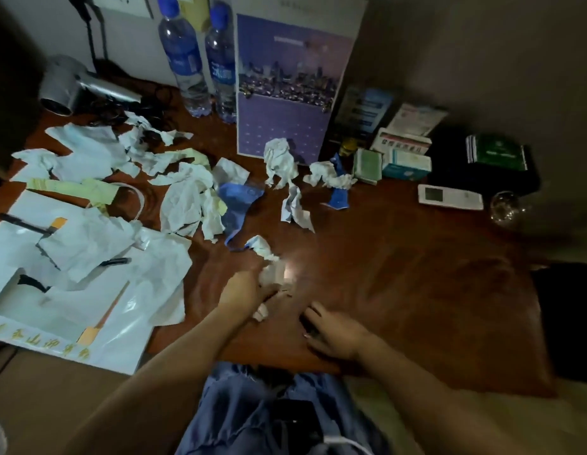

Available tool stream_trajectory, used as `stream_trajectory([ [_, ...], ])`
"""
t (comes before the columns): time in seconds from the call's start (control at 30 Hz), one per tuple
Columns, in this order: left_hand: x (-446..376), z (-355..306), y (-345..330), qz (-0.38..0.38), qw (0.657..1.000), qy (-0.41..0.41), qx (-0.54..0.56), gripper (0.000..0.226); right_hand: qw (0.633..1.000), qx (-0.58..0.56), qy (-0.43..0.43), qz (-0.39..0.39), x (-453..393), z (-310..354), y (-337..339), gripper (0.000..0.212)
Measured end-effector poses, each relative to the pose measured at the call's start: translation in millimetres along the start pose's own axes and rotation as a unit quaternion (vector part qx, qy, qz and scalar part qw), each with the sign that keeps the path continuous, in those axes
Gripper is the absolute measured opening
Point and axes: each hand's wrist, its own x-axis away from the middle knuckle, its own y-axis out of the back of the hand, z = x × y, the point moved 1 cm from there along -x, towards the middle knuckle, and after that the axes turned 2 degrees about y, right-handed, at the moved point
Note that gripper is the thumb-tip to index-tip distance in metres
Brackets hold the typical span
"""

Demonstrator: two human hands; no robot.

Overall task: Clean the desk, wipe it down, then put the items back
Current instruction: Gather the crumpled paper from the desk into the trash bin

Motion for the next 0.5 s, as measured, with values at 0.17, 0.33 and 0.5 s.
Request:
stream_trajectory([
  [0.17,-6,3,-1,0.006,0.999,0.037,0.006,0.037,1.0,0.007,0.001,-0.025,3,2,3,0.032],
  [0.33,-2,0,7,-0.022,0.999,0.033,0.033,0.02,0.997,0.038,-0.066,-0.01,-3,3,3,0.031],
  [0.5,-9,5,16,-0.072,0.996,0.018,0.049,0.021,0.991,-0.004,-0.129,-0.027,-17,3,21,0.029],
])
